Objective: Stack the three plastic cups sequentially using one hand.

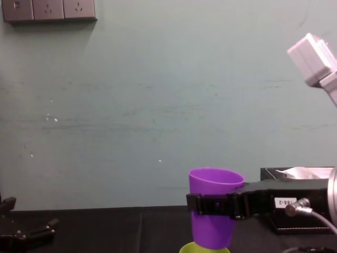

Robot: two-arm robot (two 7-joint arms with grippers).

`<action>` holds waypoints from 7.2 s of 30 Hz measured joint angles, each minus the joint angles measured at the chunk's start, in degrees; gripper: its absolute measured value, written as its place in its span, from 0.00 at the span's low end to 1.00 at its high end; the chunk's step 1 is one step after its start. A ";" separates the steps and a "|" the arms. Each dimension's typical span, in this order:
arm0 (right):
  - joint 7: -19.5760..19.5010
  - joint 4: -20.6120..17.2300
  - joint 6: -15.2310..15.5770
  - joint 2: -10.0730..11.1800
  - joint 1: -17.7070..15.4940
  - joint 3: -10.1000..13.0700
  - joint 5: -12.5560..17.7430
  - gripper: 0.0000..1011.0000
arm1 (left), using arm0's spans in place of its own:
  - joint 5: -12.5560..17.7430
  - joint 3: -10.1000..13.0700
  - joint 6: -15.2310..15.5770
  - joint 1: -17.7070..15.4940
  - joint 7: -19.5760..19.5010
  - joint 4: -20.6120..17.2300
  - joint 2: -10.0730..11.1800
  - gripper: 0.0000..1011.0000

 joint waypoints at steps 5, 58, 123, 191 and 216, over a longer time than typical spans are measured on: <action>0.02 1.36 -0.42 -0.23 0.76 -0.93 0.12 0.72 | 0.00 0.00 0.00 0.00 0.00 0.00 0.00 0.99; 0.21 6.69 -1.66 -1.55 2.81 -3.62 -1.45 0.76 | 0.00 0.00 0.00 0.00 0.00 0.00 0.00 0.99; -0.03 -16.92 -12.47 19.40 -33.93 14.15 3.17 0.99 | 0.00 0.00 0.00 0.00 0.00 0.00 0.00 0.99; -1.79 -1.05 -22.13 -0.30 -25.95 5.80 -11.40 0.99 | 0.00 0.00 0.00 0.00 0.00 0.00 0.00 0.99; -1.89 0.56 -22.54 -2.87 -24.28 5.46 -13.78 0.99 | 0.00 0.00 0.00 0.00 0.00 0.00 0.00 0.99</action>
